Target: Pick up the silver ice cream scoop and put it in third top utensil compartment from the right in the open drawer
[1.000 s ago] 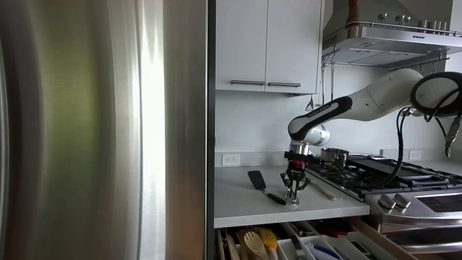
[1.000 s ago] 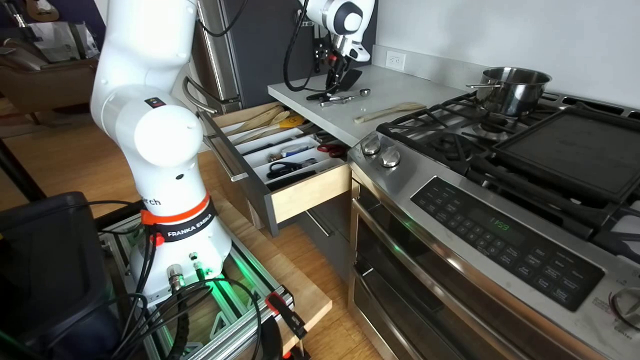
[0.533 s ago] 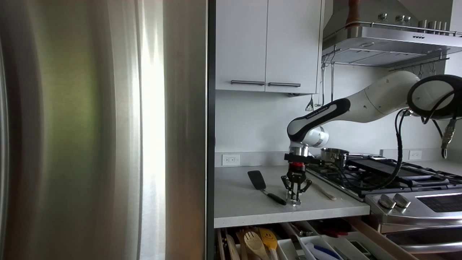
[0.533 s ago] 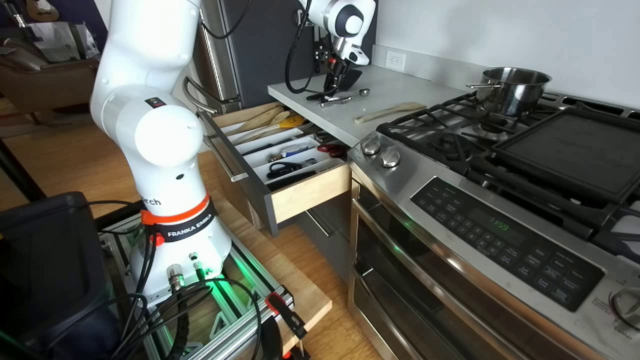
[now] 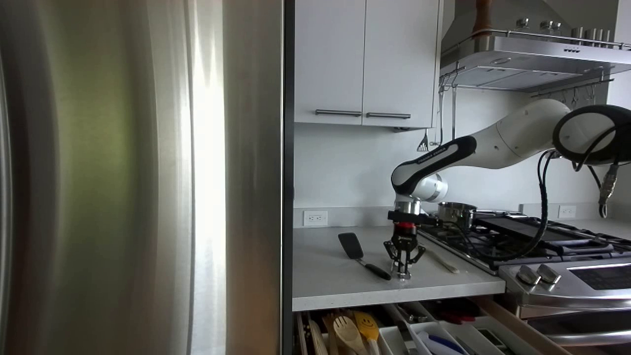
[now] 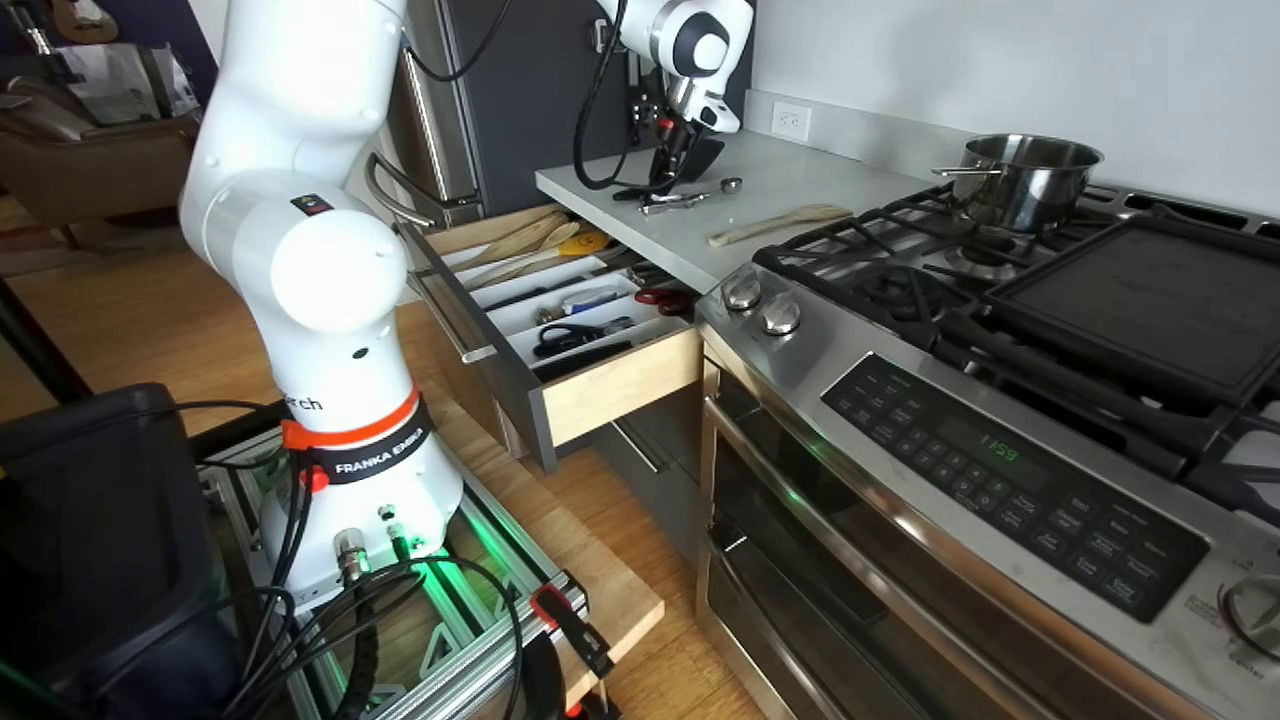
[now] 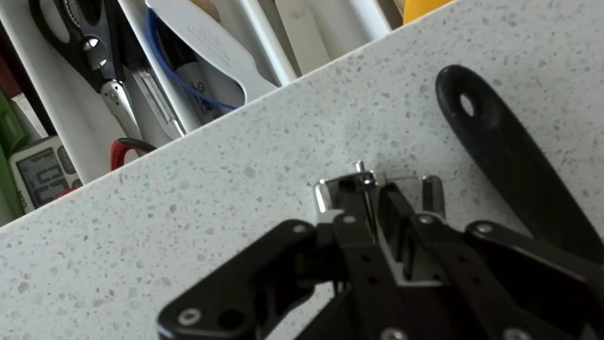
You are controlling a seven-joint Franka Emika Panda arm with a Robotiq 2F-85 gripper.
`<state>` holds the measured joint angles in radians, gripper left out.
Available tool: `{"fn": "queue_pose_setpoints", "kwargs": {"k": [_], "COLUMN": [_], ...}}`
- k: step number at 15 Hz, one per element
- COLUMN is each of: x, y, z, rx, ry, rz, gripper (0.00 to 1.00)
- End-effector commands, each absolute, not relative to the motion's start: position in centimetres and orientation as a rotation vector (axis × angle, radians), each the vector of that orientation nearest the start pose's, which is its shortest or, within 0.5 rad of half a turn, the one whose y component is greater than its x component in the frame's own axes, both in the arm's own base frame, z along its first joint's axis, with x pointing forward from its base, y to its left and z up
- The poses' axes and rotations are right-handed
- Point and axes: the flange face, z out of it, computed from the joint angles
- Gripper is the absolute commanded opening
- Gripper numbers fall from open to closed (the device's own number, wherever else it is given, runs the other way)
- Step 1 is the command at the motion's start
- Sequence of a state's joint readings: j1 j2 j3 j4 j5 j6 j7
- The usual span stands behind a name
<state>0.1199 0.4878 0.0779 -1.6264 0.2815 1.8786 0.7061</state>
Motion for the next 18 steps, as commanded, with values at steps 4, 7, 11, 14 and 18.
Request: {"fn": "queue_pose_setpoints", "kwargs": {"k": [4,7,11,14,18], "x": [64.5,64.5,64.4,63.9,63.2], "y": [14.3,14.3,14.4,14.8,15.5], "z": [31.3,31.2,31.7,33.0,35.5], "rx": [-2.833,-2.845,-2.841,-2.823,-2.819], "ry": [0.918,0.921,0.924,0.92,0.879], "rz": [0.511,0.512,0.5,0.496,0.431], "gripper": [0.16,0.03,0.03,0.03,0.03]}}
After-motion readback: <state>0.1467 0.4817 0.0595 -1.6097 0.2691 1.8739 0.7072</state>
